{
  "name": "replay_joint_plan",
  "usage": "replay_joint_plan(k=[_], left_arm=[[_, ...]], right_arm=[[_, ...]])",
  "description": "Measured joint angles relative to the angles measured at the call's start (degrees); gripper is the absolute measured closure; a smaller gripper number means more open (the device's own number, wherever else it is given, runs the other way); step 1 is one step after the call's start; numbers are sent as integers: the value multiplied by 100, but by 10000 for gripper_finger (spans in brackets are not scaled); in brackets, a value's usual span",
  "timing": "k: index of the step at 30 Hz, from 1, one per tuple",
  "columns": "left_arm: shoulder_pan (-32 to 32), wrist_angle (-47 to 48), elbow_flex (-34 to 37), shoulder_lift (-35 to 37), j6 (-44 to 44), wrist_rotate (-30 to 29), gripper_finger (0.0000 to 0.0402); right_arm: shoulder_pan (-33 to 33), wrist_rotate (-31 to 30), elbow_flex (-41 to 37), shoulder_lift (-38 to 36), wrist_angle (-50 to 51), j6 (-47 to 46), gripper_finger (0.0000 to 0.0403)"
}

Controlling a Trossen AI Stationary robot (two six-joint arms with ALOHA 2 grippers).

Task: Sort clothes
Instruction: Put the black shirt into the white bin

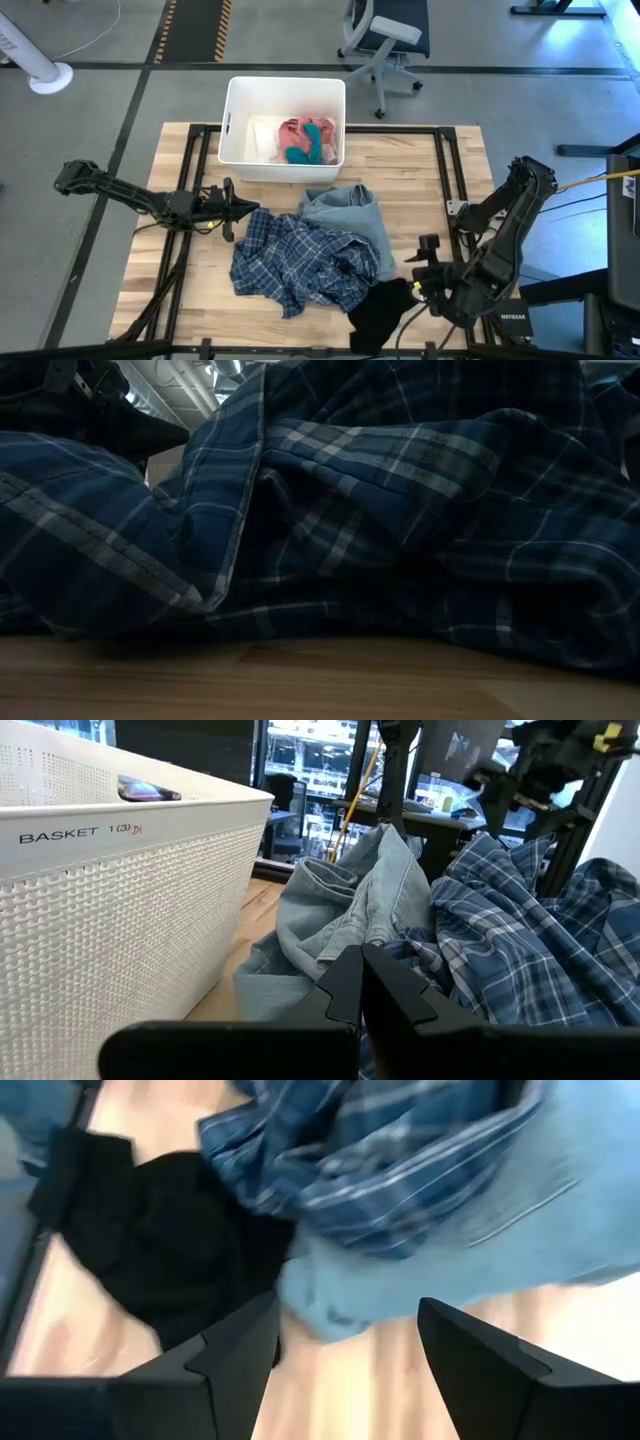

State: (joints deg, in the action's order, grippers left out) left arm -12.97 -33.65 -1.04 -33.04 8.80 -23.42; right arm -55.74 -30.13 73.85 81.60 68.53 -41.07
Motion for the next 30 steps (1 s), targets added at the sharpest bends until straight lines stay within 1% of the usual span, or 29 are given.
replay_joint_plan(k=[6, 17, 21, 30], left_arm=[[0, 2, 0, 0, -2, 0, 402], [0, 2, 0, 0, 17, 0, 402], [0, 0, 0, 0, -6, 0, 402], [-1, -3, 0, 0, 12, -2, 402]], right_arm=[[-27, 277, -381, 2, -583, -220, 146], [-16, 278, -959, 53, -1686, -199, 146], [-14, 441, -1012, 301, -2032, -167, 146], [-12, 531, -1012, 1108, -3116, 557, 146]])
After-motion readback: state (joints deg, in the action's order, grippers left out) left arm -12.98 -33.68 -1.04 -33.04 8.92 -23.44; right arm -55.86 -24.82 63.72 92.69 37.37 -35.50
